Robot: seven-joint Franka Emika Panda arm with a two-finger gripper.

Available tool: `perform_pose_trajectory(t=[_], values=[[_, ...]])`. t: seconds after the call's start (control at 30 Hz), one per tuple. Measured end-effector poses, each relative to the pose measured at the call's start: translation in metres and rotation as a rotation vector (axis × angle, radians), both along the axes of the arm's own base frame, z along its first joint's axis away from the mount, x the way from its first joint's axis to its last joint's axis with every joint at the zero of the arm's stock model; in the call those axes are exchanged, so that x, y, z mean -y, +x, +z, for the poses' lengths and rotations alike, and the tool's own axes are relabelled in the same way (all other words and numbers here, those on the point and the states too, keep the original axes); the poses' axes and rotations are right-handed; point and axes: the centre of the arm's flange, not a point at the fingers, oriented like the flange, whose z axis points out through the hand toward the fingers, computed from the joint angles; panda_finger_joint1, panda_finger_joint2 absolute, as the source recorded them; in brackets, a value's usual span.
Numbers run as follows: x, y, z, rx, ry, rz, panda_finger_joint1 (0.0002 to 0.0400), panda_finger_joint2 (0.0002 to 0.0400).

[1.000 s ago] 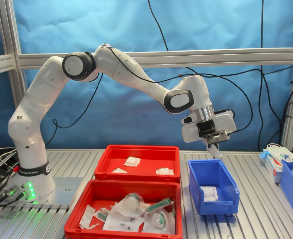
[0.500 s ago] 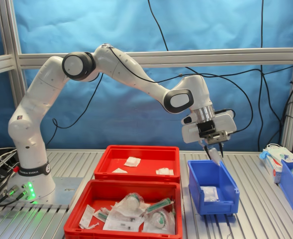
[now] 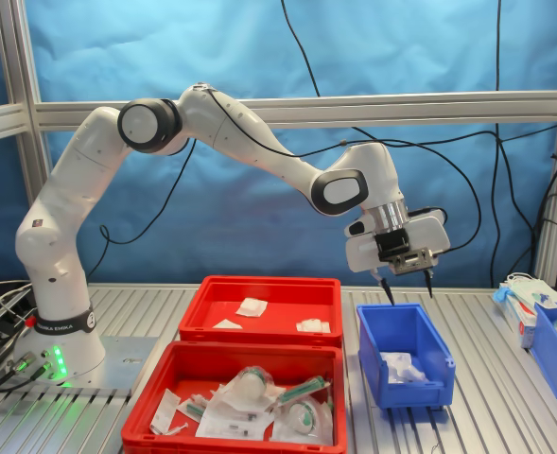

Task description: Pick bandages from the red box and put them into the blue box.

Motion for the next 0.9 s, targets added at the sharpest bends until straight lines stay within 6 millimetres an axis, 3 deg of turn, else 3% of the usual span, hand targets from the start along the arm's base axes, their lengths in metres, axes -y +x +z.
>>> perform_pose_trajectory(t=[0.03,0.13,0.17,0.9], values=[[0.0000,0.0000,0.0000,0.000,0.000,0.000,0.0342,0.0342],[0.0000,0.0000,0.0000,0.000,0.000,0.000,0.0342,0.0342],[0.0000,0.0000,0.0000,0.000,0.000,0.000,0.0386,0.0386],[0.0006,0.0000,-0.0001,0.000,0.001,-0.001,0.0400,0.0400]])
